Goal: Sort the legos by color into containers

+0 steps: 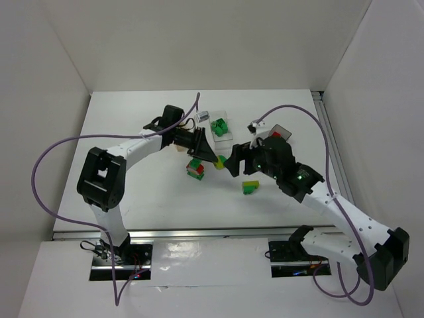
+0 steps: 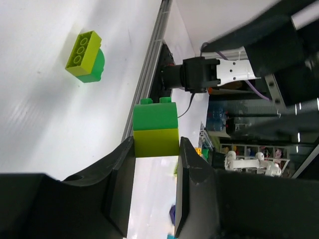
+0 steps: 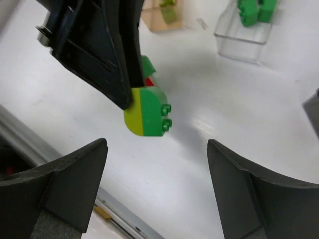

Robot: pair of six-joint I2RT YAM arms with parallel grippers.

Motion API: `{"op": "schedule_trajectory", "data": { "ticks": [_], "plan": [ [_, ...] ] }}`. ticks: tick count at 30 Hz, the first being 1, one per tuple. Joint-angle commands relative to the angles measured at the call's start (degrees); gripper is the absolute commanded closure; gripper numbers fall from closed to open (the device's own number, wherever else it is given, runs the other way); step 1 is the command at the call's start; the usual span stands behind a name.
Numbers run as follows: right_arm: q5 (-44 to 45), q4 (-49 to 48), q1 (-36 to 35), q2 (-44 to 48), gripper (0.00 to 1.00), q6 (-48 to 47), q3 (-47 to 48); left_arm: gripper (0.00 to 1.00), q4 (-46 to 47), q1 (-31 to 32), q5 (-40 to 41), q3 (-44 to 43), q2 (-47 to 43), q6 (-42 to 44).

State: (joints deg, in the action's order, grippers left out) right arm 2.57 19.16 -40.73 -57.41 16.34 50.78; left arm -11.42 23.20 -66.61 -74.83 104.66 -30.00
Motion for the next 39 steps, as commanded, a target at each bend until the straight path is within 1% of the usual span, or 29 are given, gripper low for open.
{"op": "schedule_trajectory", "data": {
  "ticks": [1, 2, 3, 4, 5, 6, 7, 9, 11, 13, 17, 19, 21, 26, 30, 31, 33, 34, 37, 38, 39],
  "plan": [
    [-16.84, -5.33, 7.04, 1.33, 0.12, 3.87, -1.98, 1.0, -1.4, -0.09, -6.16, -3.04, -0.24, 7.23],
    [-22.64, -8.14, 14.03, 1.86, 0.12, 6.84, -3.4, 1.0, -1.41, -0.09, -6.16, -3.04, -0.25, 7.84],
    [-28.44, -14.52, 17.67, 1.86, 0.12, 8.69, -4.98, 1.0, -2.19, -0.09, -6.16, -3.04, -0.77, 8.98],
    [-39.02, -18.24, 20.84, 1.86, 0.12, 10.71, -8.21, 1.0, -2.2, -0.09, -6.16, -3.04, -0.78, 9.51],
    [-42.87, -21.41, 25.22, 0.56, 0.12, 14.21, -9.38, 1.0, -2.9, -0.09, -6.16, -3.04, -0.78, 10.13],
    [-45.78, -25.44, 26.39, -0.24, 0.12, 15.03, -10.08, 1.0, -2.91, -0.09, -6.16, -3.04, -1.3, 10.14],
    [-48.77, -25.49, 26.93, -1.38, 0.11, 15.04, -10.09, 1.0, -2.91, -0.09, -6.16, -3.04, -1.3, 10.14],
    [-50.2, -25.49, 26.93, -4.54, 0.11, 13.81, -9.3, 1.0, -3.43, -0.09, -6.77, -3.04, -1.82, 11.27],
    [-53.88, -26.79, 26.93, -6.31, 0.11, 13.19, -8.6, 1.0, -3.43, -0.09, -6.78, -3.04, -1.83, 11.28],
    [-56.0, -28.03, 25.44, -7.46, 0.11, 13.19, -7.99, 1.0, -3.43, -0.09, -6.78, -3.04, -1.83, 11.28],
    [-59.25, -30.48, 24.91, -10.35, 0.11, 12.67, -9.12, 1.0, -3.43, -0.09, -7.48, -3.57, -1.21, 11.81],
    [-60.39, -35.03, 24.91, -10.88, 0.13, 15.21, -10.26, 1.0, -3.43, -0.09, -8.0, -4.09, -1.21, 11.81],
    [-62.42, -37.34, 24.91, -12.72, 0.15, 16.01, -10.79, 1.0, -3.43, -0.09, -8.01, -4.1, -1.82, 12.42],
    [-64.0, -38.49, 23.77, -16.06, 0.16, 16.01, -10.19, 1.0, -3.43, -0.09, -8.54, -3.57, -2.36, 13.56],
    [-64.0, -40.86, 23.24, -17.83, 0.2, 16.01, -10.18, 1.0, -3.43, -0.09, -9.06, -3.57, -2.88, 13.56],
    [-64.0, -41.56, 23.24, -18.44, 0.24, 16.01, -10.18, 1.0, -3.43, -0.09, -9.06, -3.57, -2.88, 13.56],
    [-64.53, -42.36, 23.24, -19.06, 0.29, 16.01, -10.18, 1.0, -3.43, -0.09, -9.06, -3.57, -2.88, 13.56],
    [-64.53, -42.36, 23.24, -19.84, 0.36, 16.01, -9.48, 1.0, -3.43, -0.09, -9.06, -3.57, -2.88, 13.56],
    [-64.53, -44.2, 23.24, -20.46, 0.47, 17.23, -9.48, 1.0, -3.43, -0.09, -9.06, -3.57, -2.88, 14.09],
    [-64.53, -45.42, 23.24, -20.46, 0.53, 18.02, -9.48, 1.0, -3.43, -0.09, -9.06, -3.57, -2.88, 14.09],
    [-64.53, -45.44, 23.24, -20.46, 0.55, 18.03, -10.0, 1.0, -3.43, -0.09, -9.06, -3.57, -2.88, 14.09]
  ]
}}
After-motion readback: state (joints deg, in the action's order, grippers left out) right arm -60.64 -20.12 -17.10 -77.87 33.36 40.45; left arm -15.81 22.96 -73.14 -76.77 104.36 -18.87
